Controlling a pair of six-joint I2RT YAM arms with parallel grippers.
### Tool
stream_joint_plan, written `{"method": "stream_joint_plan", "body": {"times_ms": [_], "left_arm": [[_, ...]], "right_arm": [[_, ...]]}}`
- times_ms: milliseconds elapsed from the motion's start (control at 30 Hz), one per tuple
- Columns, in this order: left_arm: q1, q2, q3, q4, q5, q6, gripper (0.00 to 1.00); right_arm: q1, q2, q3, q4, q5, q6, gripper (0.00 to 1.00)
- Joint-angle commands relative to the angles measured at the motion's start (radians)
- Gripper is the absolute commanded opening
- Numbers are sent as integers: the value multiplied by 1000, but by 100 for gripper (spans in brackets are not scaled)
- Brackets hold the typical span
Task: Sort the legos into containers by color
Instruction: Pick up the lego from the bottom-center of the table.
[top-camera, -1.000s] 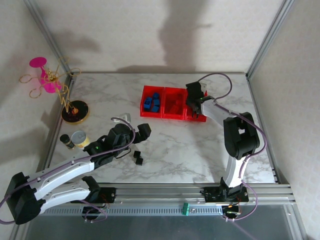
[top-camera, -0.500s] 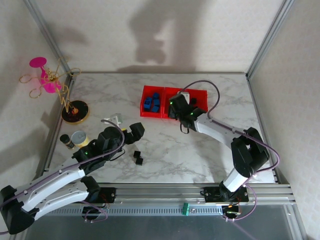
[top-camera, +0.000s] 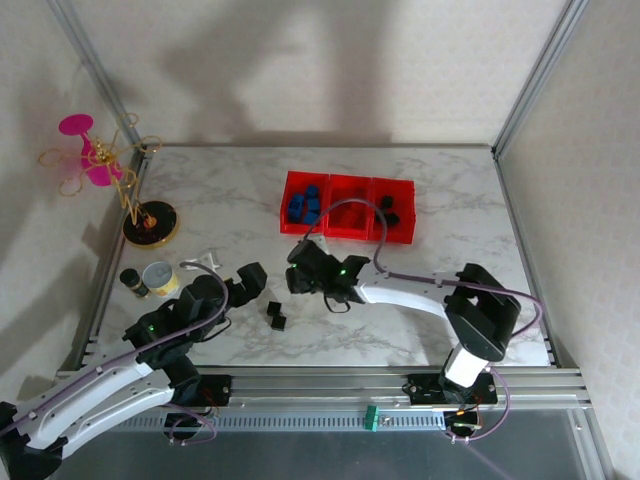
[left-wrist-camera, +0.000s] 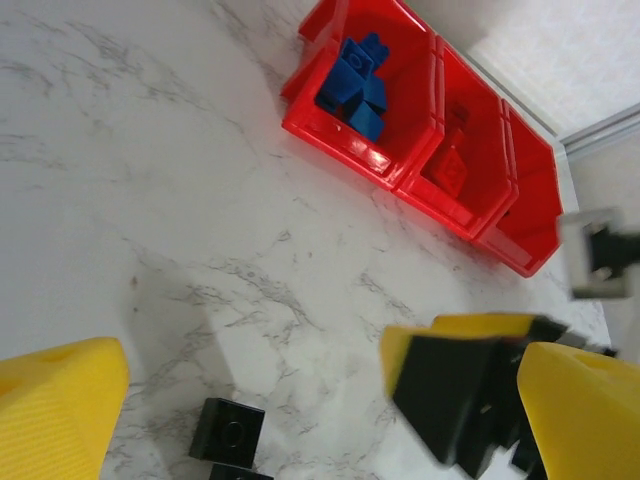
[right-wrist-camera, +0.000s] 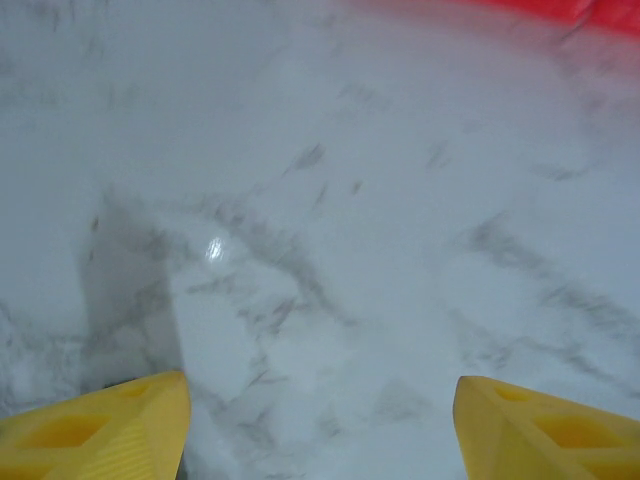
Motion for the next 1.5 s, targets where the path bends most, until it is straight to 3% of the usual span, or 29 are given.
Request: {"method": "stream_joint_plan", "body": {"times_ms": [0, 500, 1133, 1467], "left_arm": [[-3, -41, -13, -90, -59, -50, 100], [-2, -125, -10, -181, -102, -111, 100], [-2, -116, -22, -141, -75, -105, 99], [-2, -88, 6, -100, -42, -64, 100]], "right_arm": [[43, 69, 49, 7, -41, 40, 71], [146, 288, 208, 8, -52, 120, 74], [156, 249, 175, -90, 54, 124, 33], [111, 102, 126, -100, 99, 109, 29]]}}
